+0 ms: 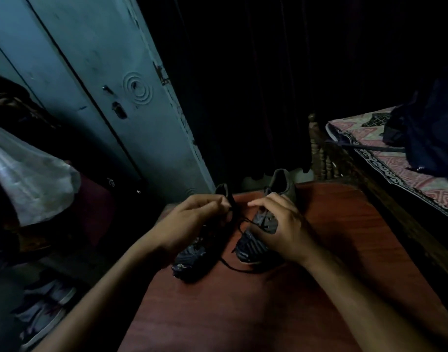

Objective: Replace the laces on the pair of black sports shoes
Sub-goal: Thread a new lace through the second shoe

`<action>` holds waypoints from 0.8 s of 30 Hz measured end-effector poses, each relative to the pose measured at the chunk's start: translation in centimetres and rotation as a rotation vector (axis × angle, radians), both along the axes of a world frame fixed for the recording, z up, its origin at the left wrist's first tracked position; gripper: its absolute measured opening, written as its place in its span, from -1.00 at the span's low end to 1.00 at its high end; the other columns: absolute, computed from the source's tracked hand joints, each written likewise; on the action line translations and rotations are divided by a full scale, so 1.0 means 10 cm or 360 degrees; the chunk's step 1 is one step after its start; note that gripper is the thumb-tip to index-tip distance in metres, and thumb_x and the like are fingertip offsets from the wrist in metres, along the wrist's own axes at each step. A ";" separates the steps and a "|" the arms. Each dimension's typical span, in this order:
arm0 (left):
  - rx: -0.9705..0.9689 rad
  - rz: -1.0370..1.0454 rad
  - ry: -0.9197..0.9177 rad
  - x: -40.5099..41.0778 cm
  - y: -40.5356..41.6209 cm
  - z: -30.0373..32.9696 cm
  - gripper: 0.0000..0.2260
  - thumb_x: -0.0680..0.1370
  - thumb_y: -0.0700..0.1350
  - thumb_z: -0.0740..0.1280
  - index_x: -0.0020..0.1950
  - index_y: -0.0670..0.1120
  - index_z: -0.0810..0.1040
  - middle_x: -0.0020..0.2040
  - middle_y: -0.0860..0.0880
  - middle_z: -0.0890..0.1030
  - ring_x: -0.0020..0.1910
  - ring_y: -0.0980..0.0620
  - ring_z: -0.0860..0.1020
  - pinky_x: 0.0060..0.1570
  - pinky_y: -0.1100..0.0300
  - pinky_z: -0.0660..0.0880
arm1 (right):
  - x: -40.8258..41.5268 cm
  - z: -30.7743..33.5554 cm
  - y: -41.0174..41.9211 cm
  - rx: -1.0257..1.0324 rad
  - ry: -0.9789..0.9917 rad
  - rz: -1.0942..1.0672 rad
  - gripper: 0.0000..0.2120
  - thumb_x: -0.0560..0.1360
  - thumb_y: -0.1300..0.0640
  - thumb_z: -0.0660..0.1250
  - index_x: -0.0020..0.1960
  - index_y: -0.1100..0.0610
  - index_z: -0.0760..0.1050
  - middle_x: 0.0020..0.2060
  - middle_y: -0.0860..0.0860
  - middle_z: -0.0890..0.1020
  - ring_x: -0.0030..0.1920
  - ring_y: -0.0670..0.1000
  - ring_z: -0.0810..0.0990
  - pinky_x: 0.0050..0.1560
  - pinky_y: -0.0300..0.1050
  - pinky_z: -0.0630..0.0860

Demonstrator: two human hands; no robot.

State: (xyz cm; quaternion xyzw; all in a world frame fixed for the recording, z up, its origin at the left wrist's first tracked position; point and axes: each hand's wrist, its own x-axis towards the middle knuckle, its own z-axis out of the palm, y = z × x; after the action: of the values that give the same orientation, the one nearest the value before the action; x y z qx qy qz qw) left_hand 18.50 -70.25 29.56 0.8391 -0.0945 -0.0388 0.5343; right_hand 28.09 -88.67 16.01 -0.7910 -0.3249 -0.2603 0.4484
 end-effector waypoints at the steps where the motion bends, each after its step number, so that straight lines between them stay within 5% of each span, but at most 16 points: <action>1: 0.0027 0.0013 -0.0039 0.00 -0.04 0.00 -0.68 0.68 -0.12 0.28 -0.27 0.04 0.60 -0.29 -0.04 0.46 -0.30 0.03 0.38 -0.32 0.22 0.31 | -0.04 0.04 0.03 0.0041 -0.0147 -0.0014 -0.58 0.55 -0.26 0.31 0.16 0.06 0.59 -0.01 -0.09 0.55 0.06 -0.09 0.48 0.12 -0.24 0.41; 4: 0.0081 -0.0062 -0.0092 0.04 -0.08 -0.01 -0.71 0.71 -0.13 0.24 -0.21 -0.08 0.52 -0.27 -0.10 0.41 -0.30 0.02 0.36 -0.32 0.22 0.31 | -0.08 0.11 0.07 0.0189 -0.0464 -0.0042 -0.66 0.66 -0.06 0.21 -0.03 0.17 0.62 -0.14 -0.02 0.58 -0.10 0.02 0.51 -0.03 -0.07 0.47; 7: 0.0019 0.0030 -0.0103 0.09 -0.02 0.00 -0.73 0.68 -0.07 0.27 -0.20 -0.11 0.54 -0.27 -0.11 0.44 -0.31 0.04 0.41 -0.29 0.19 0.34 | 0.02 0.10 0.04 0.0358 -0.0435 -0.0197 -0.66 0.68 0.04 0.17 -0.17 0.17 0.56 -0.23 -0.02 0.54 -0.18 0.03 0.50 -0.15 0.01 0.45; 12: -0.0192 0.0088 -0.0063 0.11 0.12 -0.16 -0.72 0.63 -0.02 0.27 -0.21 -0.10 0.57 -0.26 -0.10 0.49 -0.29 0.01 0.48 -0.19 0.10 0.45 | 0.27 -0.10 -0.06 0.1038 0.0364 -0.0438 -0.71 0.64 -0.05 0.19 -0.09 0.03 0.62 -0.18 -0.08 0.68 -0.11 0.00 0.67 -0.08 0.02 0.59; 16: -0.0184 0.0147 -0.0052 0.12 0.12 -0.27 -0.72 0.63 0.02 0.26 -0.20 -0.07 0.59 -0.30 -0.07 0.47 -0.30 0.01 0.44 -0.24 0.12 0.40 | 0.35 -0.09 -0.07 0.1505 0.0797 -0.0277 -0.77 0.66 0.25 0.20 0.02 0.01 0.59 -0.09 0.00 0.69 -0.05 0.05 0.68 -0.07 -0.17 0.53; 18: -0.0115 0.0169 -0.0074 0.14 0.12 -0.29 -0.72 0.61 0.05 0.28 -0.21 -0.05 0.59 -0.33 -0.01 0.43 -0.33 0.03 0.38 -0.31 0.16 0.32 | 0.32 -0.05 -0.07 0.1450 0.0667 -0.0260 -0.76 0.58 0.26 0.21 0.09 0.01 0.58 0.02 0.00 0.69 0.04 -0.05 0.65 0.07 -0.13 0.52; 21: 0.0265 0.0087 -0.0161 0.20 0.11 -0.26 -0.68 0.67 0.04 0.27 -0.14 -0.15 0.59 -0.35 0.07 0.41 -0.35 0.09 0.37 -0.34 0.18 0.28 | 0.16 -0.01 -0.04 0.0904 0.0130 -0.0133 -0.67 0.52 0.12 0.17 0.20 0.10 0.60 0.12 -0.03 0.65 0.20 -0.04 0.57 0.25 -0.12 0.43; 24: 0.0694 -0.0038 -0.0312 0.26 0.02 -0.24 -0.69 0.70 0.02 0.25 -0.11 -0.16 0.56 -0.35 0.11 0.41 -0.39 0.18 0.35 -0.38 0.17 0.29 | -0.02 0.01 0.11 0.0281 -0.0240 0.0019 -0.68 0.63 0.01 0.18 0.08 0.18 0.62 -0.03 -0.04 0.64 0.05 -0.05 0.54 0.10 -0.19 0.43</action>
State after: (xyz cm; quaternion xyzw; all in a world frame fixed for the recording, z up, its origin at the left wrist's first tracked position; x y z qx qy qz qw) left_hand 21.13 -70.10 27.18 0.9332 -0.1454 0.0171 0.3282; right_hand 27.84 -87.53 16.13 -0.7246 -0.3382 -0.3440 0.4921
